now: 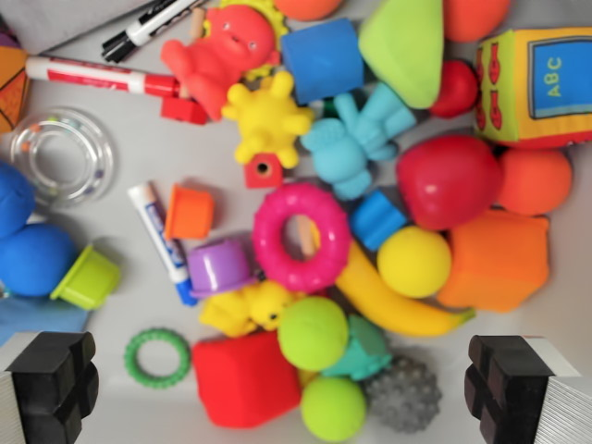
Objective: Pick an object from the bin
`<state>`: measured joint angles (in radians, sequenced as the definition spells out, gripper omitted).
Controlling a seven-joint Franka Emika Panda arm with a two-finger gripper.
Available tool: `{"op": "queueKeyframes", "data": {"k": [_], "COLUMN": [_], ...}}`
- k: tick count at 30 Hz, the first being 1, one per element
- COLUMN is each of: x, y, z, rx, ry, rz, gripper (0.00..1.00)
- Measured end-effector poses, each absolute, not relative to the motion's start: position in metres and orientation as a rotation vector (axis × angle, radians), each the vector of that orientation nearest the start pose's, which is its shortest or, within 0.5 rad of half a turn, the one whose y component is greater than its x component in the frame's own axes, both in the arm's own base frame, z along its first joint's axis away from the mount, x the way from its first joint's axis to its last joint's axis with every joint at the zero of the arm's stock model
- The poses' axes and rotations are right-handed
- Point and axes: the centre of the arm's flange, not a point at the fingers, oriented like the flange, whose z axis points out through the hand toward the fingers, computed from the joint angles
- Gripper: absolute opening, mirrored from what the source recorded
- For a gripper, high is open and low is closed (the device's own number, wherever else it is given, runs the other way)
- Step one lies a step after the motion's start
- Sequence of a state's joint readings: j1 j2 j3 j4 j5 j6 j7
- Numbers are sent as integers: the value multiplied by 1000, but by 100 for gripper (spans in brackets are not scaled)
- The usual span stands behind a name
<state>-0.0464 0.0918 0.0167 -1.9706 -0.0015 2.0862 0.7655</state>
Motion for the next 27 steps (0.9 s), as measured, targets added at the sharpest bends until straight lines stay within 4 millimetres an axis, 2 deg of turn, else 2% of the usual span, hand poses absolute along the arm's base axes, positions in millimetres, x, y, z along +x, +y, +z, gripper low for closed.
{"op": "queueKeyframes", "data": {"k": [13, 27], "x": [571, 558], "y": [-12, -3], "z": [404, 367], "rx": [-2916, -2959], "ry": [1146, 1032], "rz": [-31, -26], "gripper": [100, 100]}}
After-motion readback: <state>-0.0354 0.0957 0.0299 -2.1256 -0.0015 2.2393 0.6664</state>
